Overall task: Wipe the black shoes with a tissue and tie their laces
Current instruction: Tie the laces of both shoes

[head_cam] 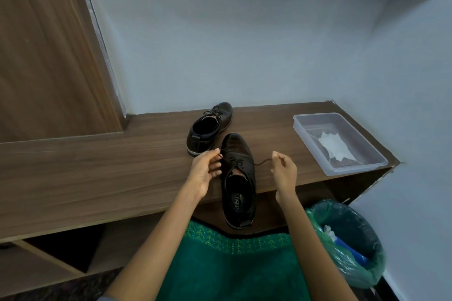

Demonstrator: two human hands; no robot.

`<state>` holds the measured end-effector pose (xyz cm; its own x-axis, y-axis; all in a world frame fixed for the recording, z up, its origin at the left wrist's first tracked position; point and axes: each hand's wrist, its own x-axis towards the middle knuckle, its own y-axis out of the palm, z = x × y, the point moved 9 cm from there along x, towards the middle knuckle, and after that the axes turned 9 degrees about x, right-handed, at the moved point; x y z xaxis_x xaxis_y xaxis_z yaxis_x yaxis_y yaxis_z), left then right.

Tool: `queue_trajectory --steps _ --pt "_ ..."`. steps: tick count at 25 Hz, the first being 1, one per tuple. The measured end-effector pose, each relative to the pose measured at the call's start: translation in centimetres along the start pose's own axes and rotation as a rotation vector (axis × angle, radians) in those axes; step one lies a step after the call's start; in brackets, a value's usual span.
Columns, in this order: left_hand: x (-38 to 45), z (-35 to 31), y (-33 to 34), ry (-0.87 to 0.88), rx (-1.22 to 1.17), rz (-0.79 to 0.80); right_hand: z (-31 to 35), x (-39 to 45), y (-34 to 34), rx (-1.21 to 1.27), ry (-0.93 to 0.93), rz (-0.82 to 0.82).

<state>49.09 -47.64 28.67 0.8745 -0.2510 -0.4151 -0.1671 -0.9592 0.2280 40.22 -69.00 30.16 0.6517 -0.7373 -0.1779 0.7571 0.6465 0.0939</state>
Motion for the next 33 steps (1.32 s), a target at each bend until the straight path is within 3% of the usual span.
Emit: queue_trajectory --steps 2,4,7,13,17,19,22,26,30,33 --pt "0.3 -0.5 0.0 0.028 -0.059 0.02 2.3 -1.4 0.5 -0.416 -0.339 -0.027" --pt "0.3 -0.5 0.0 0.054 -0.112 0.041 2.9 -2.7 2.5 -0.62 -0.52 0.091" --pt "0.2 -0.3 0.0 0.096 -0.182 0.052 0.8 -2.5 5.0 -0.63 -0.358 0.372" --pt "0.4 -0.4 0.2 0.102 -0.351 0.116 1.0 -1.6 6.4 -0.615 -0.351 0.488" --pt "0.7 0.1 -0.9 0.137 -0.151 -0.041 1.2 -0.5 4.8 -0.46 -0.242 0.376" --pt "0.6 -0.1 -1.1 0.203 0.038 -0.11 1.6 -1.1 4.0 -0.439 -0.313 0.347" --pt "-0.3 -1.0 0.3 0.325 0.37 -0.094 0.7 -2.9 4.4 -0.48 -0.379 0.451" --pt "-1.1 -1.0 1.9 0.43 0.623 -0.017 0.3 -3.1 4.8 -0.502 -0.373 0.439" --pt "-1.7 -0.7 1.8 0.483 0.639 -0.04 0.5 -3.0 5.2 -0.6 -0.401 0.427" --pt "-2.0 -0.2 1.1 0.466 0.597 -0.099 0.9 -3.6 6.2 -0.88 -0.497 0.441"
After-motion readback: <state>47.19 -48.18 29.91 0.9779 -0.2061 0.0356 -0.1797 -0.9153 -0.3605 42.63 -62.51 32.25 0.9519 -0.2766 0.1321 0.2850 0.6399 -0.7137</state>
